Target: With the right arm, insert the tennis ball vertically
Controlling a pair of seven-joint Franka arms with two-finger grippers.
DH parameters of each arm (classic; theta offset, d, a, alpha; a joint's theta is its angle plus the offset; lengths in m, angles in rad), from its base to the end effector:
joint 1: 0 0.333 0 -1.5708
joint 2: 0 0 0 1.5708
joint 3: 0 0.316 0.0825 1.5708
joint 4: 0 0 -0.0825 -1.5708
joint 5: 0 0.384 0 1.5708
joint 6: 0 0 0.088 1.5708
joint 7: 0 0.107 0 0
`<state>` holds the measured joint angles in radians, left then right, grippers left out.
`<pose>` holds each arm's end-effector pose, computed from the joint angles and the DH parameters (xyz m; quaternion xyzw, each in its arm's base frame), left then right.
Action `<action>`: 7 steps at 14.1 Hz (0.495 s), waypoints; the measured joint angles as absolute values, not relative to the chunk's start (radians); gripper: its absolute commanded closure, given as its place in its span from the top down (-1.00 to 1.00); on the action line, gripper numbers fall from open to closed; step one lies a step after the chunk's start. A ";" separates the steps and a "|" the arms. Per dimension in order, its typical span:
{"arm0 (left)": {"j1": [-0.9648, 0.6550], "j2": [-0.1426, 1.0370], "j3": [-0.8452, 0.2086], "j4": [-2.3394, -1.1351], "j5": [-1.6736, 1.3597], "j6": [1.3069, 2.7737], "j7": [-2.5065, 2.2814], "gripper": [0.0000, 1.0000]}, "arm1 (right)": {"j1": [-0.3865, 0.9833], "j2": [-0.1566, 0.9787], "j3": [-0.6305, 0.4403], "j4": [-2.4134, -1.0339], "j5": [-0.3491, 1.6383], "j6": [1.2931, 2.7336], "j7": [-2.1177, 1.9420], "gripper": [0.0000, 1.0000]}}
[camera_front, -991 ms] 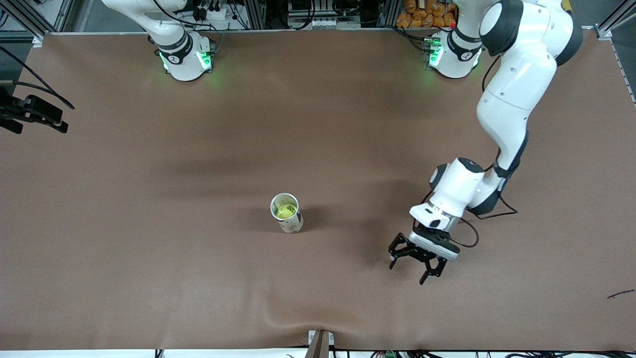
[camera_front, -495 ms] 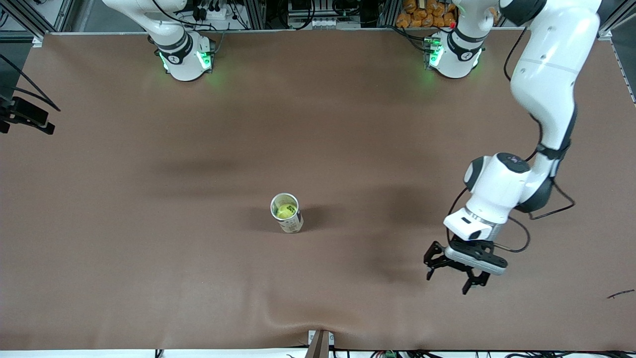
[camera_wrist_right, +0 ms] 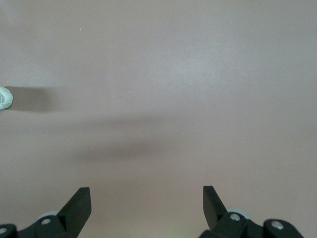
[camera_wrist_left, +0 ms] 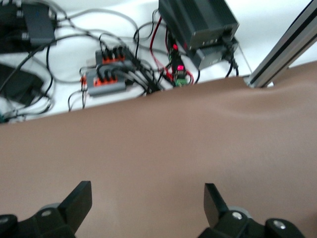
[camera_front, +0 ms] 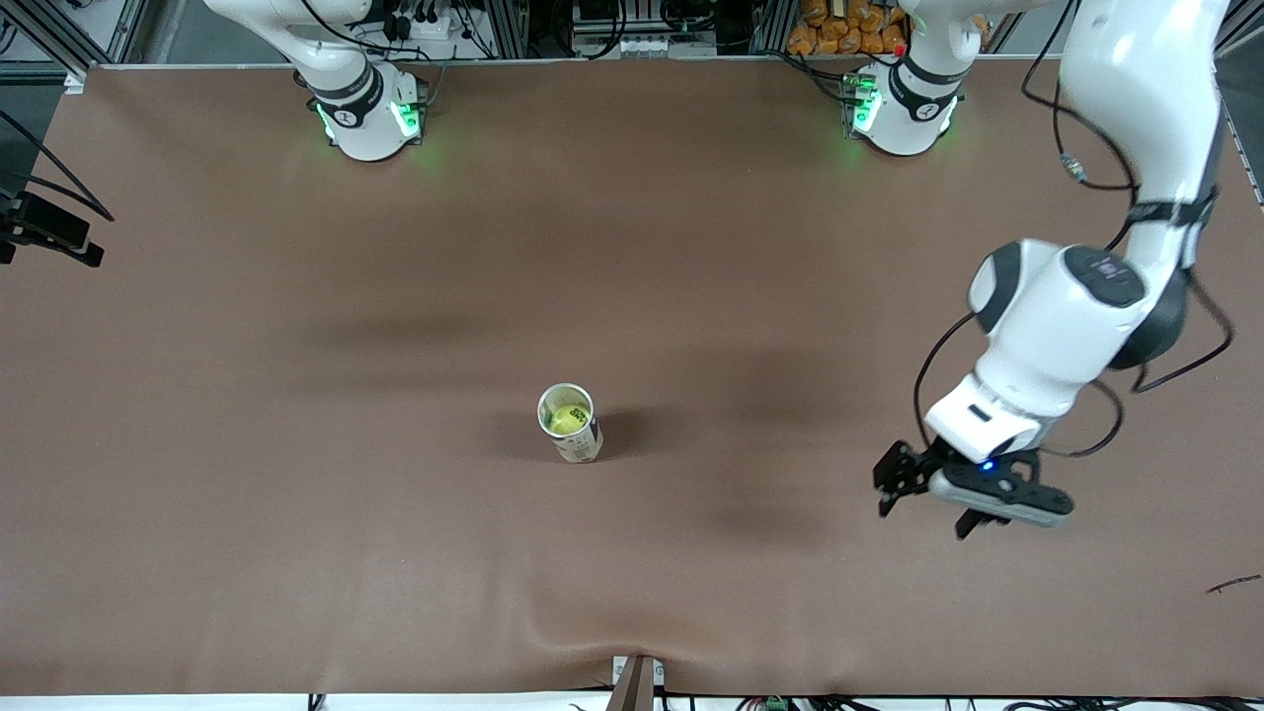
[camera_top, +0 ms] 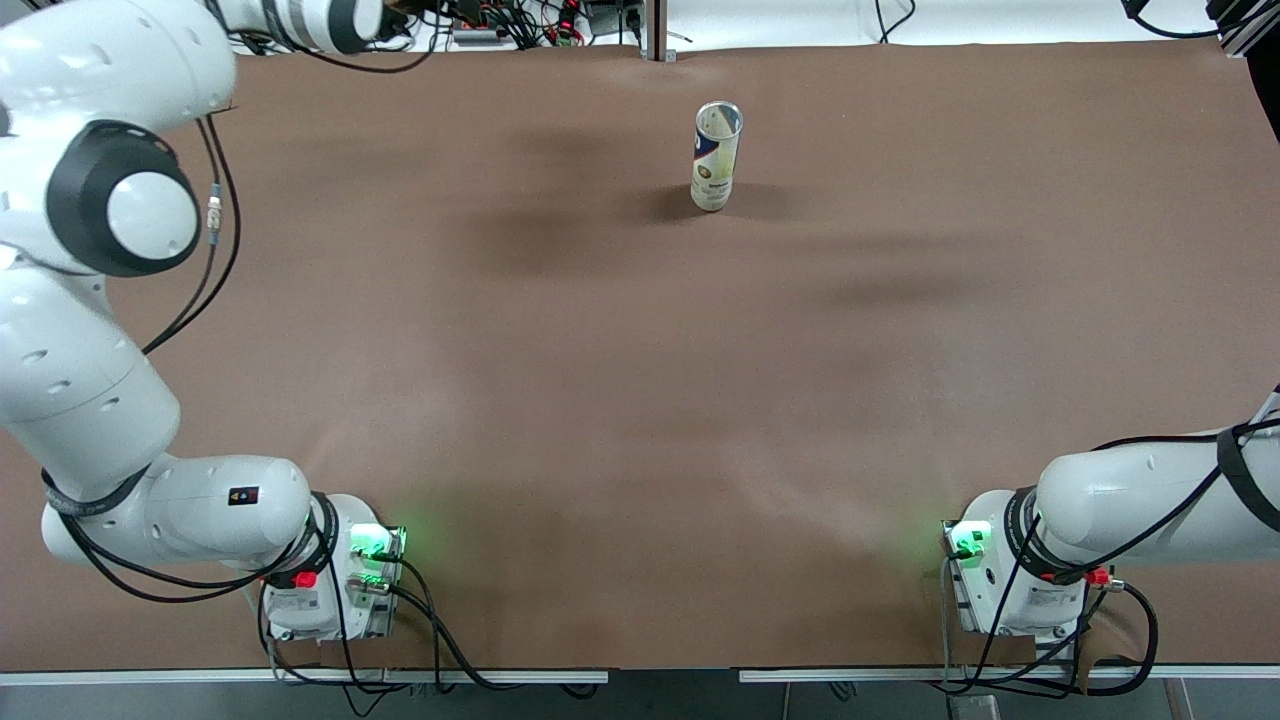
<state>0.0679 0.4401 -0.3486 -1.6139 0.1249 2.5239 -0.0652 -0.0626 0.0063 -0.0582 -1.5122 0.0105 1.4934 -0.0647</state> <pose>0.6936 -0.1622 0.4385 0.9625 -0.1118 0.2393 0.0616 0.5451 -0.0649 0.6418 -0.9995 0.0277 0.0120 0.0062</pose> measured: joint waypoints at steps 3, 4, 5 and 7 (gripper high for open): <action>0.095 0.350 -0.349 -1.630 0.062 2.343 -0.066 1.00 | -0.063 0.006 -0.058 -1.512 0.011 1.493 -0.065 1.00; 0.101 0.330 -0.349 -1.632 0.049 2.284 -0.069 1.00 | -0.063 0.007 -0.058 -1.512 0.011 1.492 -0.065 1.00; 0.104 0.313 -0.349 -1.632 0.040 2.230 -0.079 1.00 | -0.063 0.007 -0.058 -1.512 0.011 1.491 -0.065 1.00; 0.106 0.285 -0.348 -1.633 0.038 2.151 -0.107 1.00 | -0.063 0.008 -0.058 -1.512 0.011 1.479 -0.065 1.00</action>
